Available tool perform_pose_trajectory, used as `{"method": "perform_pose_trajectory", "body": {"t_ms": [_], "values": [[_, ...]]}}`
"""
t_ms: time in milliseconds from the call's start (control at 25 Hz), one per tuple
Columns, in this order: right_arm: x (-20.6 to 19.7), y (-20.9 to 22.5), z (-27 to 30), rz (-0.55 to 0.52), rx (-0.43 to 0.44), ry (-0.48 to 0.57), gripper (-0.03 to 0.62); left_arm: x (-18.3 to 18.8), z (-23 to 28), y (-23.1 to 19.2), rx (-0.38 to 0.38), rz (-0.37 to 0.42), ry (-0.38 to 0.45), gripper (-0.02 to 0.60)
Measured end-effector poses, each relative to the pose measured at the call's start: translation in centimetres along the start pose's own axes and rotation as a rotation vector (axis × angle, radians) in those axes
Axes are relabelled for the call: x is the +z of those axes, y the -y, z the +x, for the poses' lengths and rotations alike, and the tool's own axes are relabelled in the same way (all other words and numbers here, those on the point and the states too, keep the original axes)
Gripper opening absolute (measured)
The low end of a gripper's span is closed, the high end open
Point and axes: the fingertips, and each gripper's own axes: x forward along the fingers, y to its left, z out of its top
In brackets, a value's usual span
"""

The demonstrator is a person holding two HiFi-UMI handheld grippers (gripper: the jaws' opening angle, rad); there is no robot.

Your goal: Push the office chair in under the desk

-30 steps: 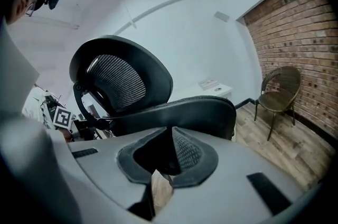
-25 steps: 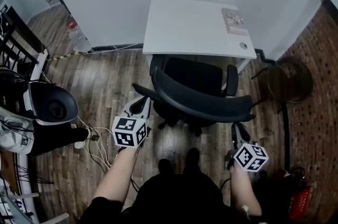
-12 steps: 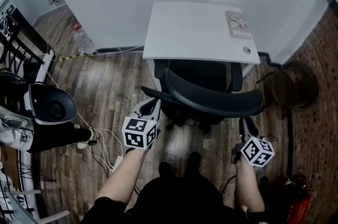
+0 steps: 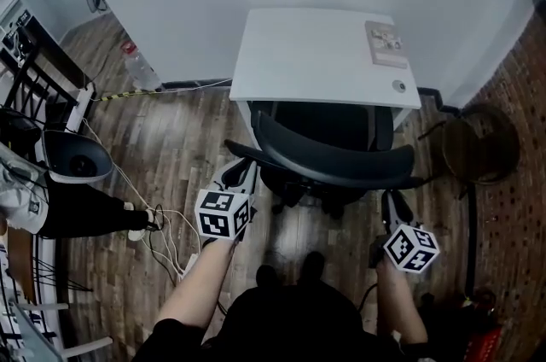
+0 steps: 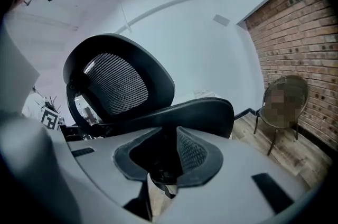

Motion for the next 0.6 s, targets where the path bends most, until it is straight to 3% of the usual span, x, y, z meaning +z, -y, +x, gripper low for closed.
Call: {"method": "perform_pose_trajectory", "body": {"t_ms": [240,440,600], "values": [[-0.1,-0.2,-0.3,-0.009,0.034,-0.021,0.057,0.2,0.2,-0.2,0.046,0.021,-0.023,0.026],[0.1,-0.3,-1.0,-0.023,0.101,-0.015,0.066,0.1,0.0,-0.1,0.080,0.002,-0.007,0.026],[1.1,0.0,-1.2,-0.060,0.117,0.002,0.066,0.3,0.3,-0.3,0.127,0.032,-0.026,0.024]]}}
